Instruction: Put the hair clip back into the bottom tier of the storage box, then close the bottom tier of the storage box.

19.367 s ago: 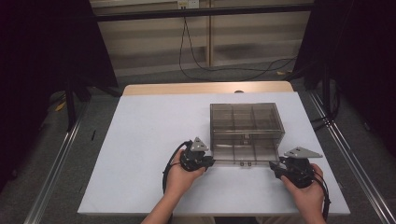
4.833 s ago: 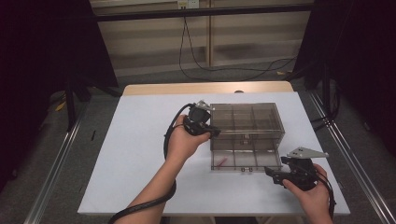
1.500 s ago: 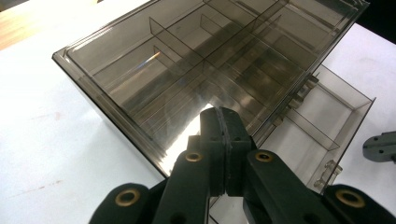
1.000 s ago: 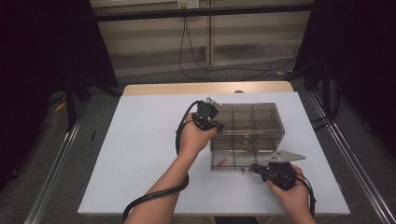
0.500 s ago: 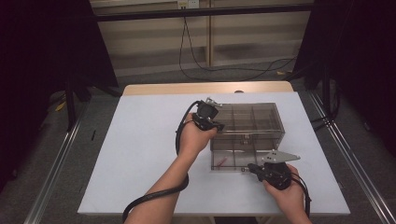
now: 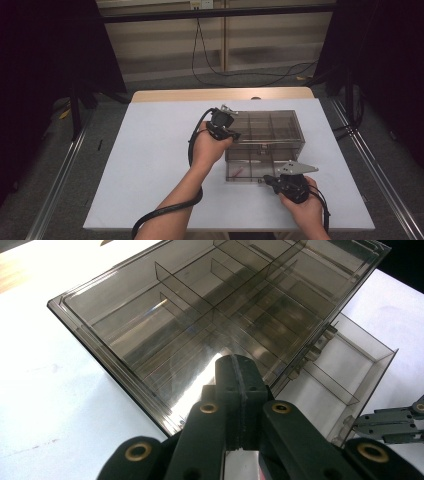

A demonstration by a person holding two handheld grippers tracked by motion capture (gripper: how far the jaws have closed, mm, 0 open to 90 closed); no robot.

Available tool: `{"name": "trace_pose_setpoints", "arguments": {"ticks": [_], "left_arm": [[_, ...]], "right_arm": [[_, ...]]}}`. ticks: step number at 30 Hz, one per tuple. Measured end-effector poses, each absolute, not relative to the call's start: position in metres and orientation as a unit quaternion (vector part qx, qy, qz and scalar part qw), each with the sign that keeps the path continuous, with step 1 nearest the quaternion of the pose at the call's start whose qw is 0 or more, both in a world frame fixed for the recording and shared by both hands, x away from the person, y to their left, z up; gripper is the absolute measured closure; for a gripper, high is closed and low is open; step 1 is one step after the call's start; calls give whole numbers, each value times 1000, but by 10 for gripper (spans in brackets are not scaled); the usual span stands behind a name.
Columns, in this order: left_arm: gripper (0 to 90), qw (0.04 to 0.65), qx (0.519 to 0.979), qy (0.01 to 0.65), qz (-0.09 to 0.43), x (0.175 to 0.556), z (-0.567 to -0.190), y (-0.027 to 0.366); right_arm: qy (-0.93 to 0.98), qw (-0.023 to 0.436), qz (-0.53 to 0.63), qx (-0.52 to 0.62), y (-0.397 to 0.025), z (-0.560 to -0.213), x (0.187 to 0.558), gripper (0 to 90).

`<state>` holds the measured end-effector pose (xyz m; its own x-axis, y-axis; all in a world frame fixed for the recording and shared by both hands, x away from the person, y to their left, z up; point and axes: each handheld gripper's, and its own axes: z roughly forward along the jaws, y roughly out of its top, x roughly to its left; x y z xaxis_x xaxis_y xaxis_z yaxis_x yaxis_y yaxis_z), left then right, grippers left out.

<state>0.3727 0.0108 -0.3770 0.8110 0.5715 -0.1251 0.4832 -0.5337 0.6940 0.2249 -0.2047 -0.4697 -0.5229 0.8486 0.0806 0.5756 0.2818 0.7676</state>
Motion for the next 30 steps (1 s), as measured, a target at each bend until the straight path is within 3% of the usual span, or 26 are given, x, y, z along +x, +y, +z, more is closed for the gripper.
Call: {"name": "trace_pose_setpoints", "arguments": {"ticks": [30], "left_arm": [[900, 377, 873, 303, 60, 373, -378, 10]], "right_arm": [[772, 176, 398, 463, -199, -472, 231, 900]]}}
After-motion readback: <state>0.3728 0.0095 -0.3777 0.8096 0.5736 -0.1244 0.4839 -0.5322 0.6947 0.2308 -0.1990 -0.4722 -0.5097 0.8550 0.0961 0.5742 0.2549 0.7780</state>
